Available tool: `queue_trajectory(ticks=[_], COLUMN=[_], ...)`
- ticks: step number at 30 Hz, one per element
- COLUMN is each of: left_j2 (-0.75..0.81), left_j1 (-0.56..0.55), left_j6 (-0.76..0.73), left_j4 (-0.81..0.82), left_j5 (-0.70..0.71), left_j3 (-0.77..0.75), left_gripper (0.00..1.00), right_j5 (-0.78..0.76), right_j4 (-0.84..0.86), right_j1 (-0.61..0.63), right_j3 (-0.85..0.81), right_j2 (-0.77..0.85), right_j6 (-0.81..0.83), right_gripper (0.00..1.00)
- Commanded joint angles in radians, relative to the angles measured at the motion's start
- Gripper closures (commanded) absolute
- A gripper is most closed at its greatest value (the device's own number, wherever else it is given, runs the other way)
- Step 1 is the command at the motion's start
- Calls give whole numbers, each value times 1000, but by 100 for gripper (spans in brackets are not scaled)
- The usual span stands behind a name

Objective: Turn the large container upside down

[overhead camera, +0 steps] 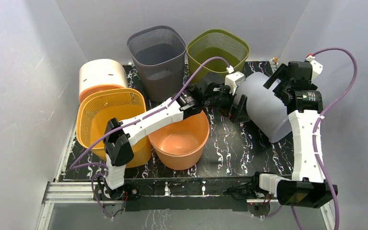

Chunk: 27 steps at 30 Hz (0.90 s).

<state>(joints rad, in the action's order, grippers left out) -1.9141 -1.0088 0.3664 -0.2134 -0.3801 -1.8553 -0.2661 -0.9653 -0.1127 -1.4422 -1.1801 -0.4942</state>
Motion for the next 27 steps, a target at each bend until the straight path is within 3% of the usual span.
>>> queue_trajectory(ticks=[1, 8, 12, 19, 27], left_j2=[-11, -10, 24, 36, -79], left_j1=[-4, 19, 52, 92, 132], left_j6=[3, 65, 125, 130, 89], left_j4=[-4, -62, 7, 15, -12], left_j5=[9, 135, 113, 99, 63], left_j3=[-38, -18, 76, 99, -72], left_gripper=[2, 2, 2, 2, 2], right_j5=[-157, -453, -329, -62, 163], right_j4=[70, 126, 164, 264, 337], right_j1=[-14, -24, -87, -129, -177], right_j3=[-74, 25, 125, 240, 318], right_j2=[16, 33, 45, 86, 92], right_j6=[36, 88, 64, 102, 88], right_gripper=[2, 2, 2, 2, 2])
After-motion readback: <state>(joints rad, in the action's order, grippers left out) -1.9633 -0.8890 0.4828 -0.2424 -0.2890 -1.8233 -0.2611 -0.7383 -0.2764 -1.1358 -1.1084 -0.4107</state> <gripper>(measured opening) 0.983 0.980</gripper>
